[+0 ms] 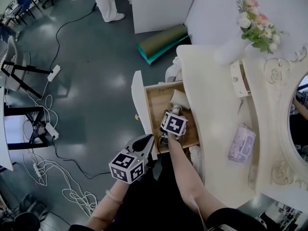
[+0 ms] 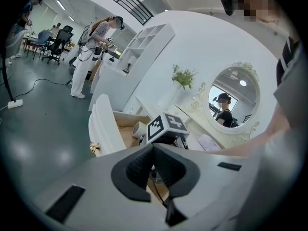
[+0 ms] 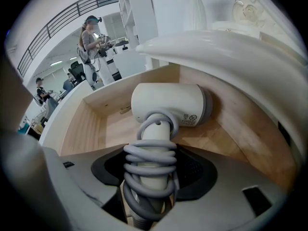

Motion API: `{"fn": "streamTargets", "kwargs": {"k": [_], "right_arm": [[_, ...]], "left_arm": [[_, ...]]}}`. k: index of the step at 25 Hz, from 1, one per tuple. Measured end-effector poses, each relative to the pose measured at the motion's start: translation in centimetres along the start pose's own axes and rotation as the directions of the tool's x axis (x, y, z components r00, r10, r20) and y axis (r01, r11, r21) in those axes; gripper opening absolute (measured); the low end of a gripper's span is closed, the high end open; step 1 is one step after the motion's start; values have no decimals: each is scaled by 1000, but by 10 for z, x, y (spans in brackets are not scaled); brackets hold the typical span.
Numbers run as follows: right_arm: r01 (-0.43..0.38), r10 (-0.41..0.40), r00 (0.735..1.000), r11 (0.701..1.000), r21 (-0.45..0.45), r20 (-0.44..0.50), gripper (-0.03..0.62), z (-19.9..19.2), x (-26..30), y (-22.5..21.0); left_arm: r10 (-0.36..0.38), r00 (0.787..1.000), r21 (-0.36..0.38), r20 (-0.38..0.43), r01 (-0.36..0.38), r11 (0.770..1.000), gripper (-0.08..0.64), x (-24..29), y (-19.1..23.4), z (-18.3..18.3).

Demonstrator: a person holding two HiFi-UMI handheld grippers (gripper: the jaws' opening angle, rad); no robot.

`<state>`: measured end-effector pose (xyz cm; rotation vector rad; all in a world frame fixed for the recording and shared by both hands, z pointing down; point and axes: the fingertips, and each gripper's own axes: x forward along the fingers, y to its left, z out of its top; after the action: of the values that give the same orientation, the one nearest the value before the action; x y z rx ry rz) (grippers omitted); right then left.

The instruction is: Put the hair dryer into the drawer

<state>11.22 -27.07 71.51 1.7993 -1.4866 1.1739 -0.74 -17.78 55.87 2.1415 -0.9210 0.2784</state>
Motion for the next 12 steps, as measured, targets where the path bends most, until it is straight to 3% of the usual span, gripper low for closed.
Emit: {"fn": "streamTargets", "kwargs": {"k": [12], "right_arm": [[-1,2,1000,1000,7,-9,285,-5,8,2]], "left_arm": [[15,1000,-27,1,-15,1000,0,-2,2,-4]]}}
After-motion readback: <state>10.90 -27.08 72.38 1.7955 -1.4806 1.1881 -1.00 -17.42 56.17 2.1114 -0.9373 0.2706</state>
